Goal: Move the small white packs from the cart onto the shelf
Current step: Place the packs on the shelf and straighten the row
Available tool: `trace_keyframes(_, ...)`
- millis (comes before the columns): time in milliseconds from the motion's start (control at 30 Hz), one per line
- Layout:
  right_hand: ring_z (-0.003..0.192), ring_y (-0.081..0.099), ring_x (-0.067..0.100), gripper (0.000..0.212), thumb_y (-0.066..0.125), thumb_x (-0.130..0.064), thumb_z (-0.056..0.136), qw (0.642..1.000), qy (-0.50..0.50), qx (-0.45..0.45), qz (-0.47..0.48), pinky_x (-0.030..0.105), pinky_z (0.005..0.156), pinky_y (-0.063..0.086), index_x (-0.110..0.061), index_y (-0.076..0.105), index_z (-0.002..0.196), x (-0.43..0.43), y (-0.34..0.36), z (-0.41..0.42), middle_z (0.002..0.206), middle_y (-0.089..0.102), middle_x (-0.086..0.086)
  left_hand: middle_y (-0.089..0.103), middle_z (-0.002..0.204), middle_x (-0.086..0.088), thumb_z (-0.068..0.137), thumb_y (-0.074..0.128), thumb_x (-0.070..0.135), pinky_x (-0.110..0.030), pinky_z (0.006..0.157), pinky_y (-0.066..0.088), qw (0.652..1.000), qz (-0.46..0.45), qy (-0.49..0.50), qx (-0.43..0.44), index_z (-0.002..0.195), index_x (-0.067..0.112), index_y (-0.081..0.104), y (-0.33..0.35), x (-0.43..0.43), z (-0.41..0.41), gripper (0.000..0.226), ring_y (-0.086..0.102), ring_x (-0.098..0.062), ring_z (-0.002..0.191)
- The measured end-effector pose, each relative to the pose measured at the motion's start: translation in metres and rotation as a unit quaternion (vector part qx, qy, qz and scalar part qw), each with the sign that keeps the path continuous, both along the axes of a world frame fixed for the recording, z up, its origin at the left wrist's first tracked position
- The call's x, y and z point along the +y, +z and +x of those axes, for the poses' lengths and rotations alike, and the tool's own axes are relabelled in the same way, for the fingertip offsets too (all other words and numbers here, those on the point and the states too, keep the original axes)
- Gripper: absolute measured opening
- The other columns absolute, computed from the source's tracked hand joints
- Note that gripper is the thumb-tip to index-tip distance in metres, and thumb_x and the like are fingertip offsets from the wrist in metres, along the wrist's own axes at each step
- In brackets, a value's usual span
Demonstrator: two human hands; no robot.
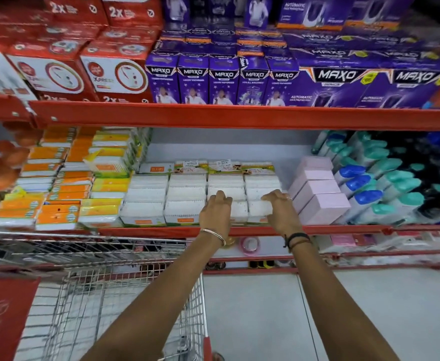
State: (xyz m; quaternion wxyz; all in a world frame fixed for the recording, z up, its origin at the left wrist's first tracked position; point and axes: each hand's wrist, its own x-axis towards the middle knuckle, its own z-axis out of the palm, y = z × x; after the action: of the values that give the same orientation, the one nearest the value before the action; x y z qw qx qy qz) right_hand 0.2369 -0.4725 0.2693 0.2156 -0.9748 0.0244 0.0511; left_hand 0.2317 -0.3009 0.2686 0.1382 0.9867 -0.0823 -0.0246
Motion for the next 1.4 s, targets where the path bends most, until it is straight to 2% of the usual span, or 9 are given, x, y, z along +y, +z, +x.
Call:
trace_keyframes(267,0.115,0.044,0.029,0.042,0.052,0.013,0.081,0.994,-0.032,-0.075,0.079,0.029,0.096,0.041,-0.003,0.056,0.12,0.002,-0.021,-0.016,0.126,0.049,0.014,0.048,0.131,-0.018,0.073,0.05,-0.019,-0.042,0.086,0.056,0.995,-0.066,0.001,-0.07,0.12,0.001,0.055,-0.022,0.003,-0.006,0.052,0.048,-0.033,0.12)
trace_keyframes(400,0.098,0.049,0.024,0.021,0.063,-0.017,0.088,0.899,-0.253,-0.188,0.304,0.03,0.084,0.043,-0.003,0.053,0.1,0.014,-0.025,-0.037,0.106,0.05,0.014,0.048,0.121,-0.018,0.084,0.055,-0.001,-0.034,0.1,0.043,0.943,-0.29,0.118,-0.109,0.116,0.003,0.052,-0.038,-0.011,-0.033,0.032,0.046,-0.028,0.115)
trace_keyframes(467,0.087,0.054,0.024,0.037,0.061,-0.045,0.086,0.801,-0.376,-0.127,0.448,0.032,0.076,0.046,-0.011,0.047,0.095,0.019,-0.03,-0.039,0.094,0.052,0.008,0.048,0.118,-0.015,0.092,0.054,0.012,-0.036,0.097,0.043,0.857,-0.452,0.247,0.002,0.112,0.003,0.051,-0.045,-0.025,-0.041,0.022,0.047,-0.029,0.11)
trace_keyframes(600,0.125,0.048,0.036,0.064,0.037,-0.046,0.097,0.562,-0.411,0.11,0.709,0.039,0.103,0.042,0.001,0.027,0.139,0.016,-0.036,-0.028,0.137,0.042,0.027,0.048,0.125,-0.015,0.101,0.037,0.025,-0.041,0.099,0.044,0.476,-0.738,0.42,0.228,0.133,0.008,0.037,-0.033,-0.037,-0.029,0.037,0.052,-0.035,0.116)
trace_keyframes(667,0.13,0.042,0.037,0.071,0.036,-0.048,0.096,0.496,-0.417,0.126,0.751,0.041,0.1,0.041,0.004,0.021,0.141,0.015,-0.035,-0.021,0.144,0.032,0.029,0.039,0.142,-0.022,0.101,0.033,0.031,-0.043,0.107,0.04,0.393,-0.78,0.432,0.224,0.142,0.006,0.024,-0.028,-0.036,-0.019,0.048,0.053,-0.036,0.118)
trace_keyframes(733,0.13,0.041,0.037,0.074,0.038,-0.051,0.094,0.473,-0.428,0.124,0.76,0.041,0.099,0.043,0.008,0.024,0.138,0.015,-0.034,-0.014,0.144,0.03,0.029,0.037,0.142,-0.024,0.1,0.033,0.036,-0.04,0.102,0.044,0.346,-0.801,0.441,0.212,0.144,0.007,0.02,-0.02,-0.035,-0.011,0.054,0.06,-0.03,0.088)
trace_keyframes(1000,0.13,0.043,0.036,0.07,0.033,-0.048,0.097,0.497,-0.428,0.133,0.743,0.039,0.102,0.041,0.01,0.028,0.135,0.028,-0.022,-0.028,0.143,0.035,0.029,0.049,0.119,-0.022,0.099,0.03,0.044,-0.045,0.11,0.036,0.363,-0.774,0.454,0.249,0.142,0.003,0.025,-0.012,-0.016,-0.024,0.059,0.058,-0.033,0.104)
trace_keyframes(1133,0.131,0.042,0.034,0.065,0.028,-0.044,0.099,0.517,-0.408,0.17,0.733,0.038,0.111,0.034,0.01,0.03,0.135,0.075,-0.014,-0.043,0.142,0.039,0.027,0.034,0.149,-0.018,0.098,0.024,0.05,-0.039,0.109,0.038,0.376,-0.756,0.501,0.189,0.143,0.004,0.025,-0.014,0.031,-0.03,0.063,0.04,-0.031,0.133)
trace_keyframes(1400,0.141,0.024,0.038,0.069,0.032,-0.042,0.099,0.39,-0.376,0.249,0.803,0.042,0.119,0.021,0.006,0.01,0.143,0.193,-0.015,-0.032,0.153,0.017,0.028,0.034,0.15,-0.015,0.098,0.019,0.05,-0.034,0.104,0.04,0.336,-0.764,0.546,0.077,0.142,0.004,0.026,-0.014,0.134,-0.014,0.065,0.036,-0.033,0.137)
